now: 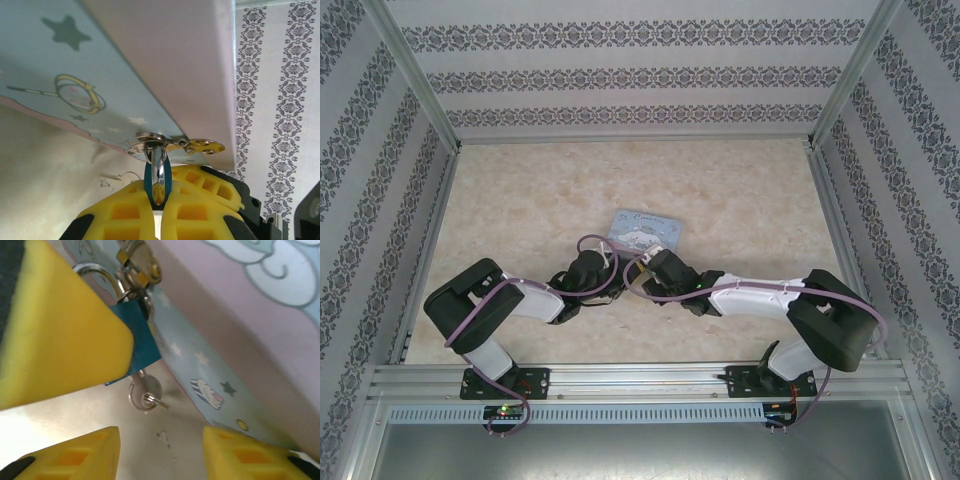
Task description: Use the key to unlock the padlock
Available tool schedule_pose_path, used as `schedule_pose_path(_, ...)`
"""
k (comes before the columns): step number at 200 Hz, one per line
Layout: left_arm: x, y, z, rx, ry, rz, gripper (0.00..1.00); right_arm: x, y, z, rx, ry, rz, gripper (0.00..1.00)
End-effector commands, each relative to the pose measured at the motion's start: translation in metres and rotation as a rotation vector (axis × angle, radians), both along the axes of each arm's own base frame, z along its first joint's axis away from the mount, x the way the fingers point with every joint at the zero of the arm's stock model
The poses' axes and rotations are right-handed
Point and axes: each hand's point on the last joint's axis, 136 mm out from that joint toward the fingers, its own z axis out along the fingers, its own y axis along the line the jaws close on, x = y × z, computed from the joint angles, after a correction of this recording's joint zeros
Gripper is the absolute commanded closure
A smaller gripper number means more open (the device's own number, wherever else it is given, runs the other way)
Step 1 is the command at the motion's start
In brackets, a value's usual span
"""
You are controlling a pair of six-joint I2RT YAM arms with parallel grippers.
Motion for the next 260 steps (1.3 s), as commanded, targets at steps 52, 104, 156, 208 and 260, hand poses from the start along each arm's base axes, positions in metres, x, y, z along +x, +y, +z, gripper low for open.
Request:
schedule_pose_path(52, 0.004, -0.011, 0.015, -0.047, -0.038, -0.040, 1.00, 0.018, 0.022, 0.016, -0.013, -0.071, 0.028, 0.59)
schedule_pose_path(104, 0.004, -0.014, 0.011, -0.051, -0.032, -0.048, 1.00, 0.023, 0.030, 0.022, -0.008, -0.082, 0.034, 0.86)
schedule_pose_path(156, 0.005, -0.011, 0.006, -0.045, -0.022, -0.030, 1.00, 0.010, 0.034, 0.022, 0.077, 0.025, 0.063, 0.81)
schedule_pose_path(208, 0.005, 0.000, -0.008, 0.035, -0.010, -0.005, 1.00, -0.002, -0.004, 0.034, 0.267, 0.148, -0.081, 0.33)
schedule_pose_path(260, 0.000, 0.009, -0.026, 0.133, 0.003, -0.013, 0.89, -0.007, -0.015, 0.049, 0.530, 0.298, -0.248, 0.24)
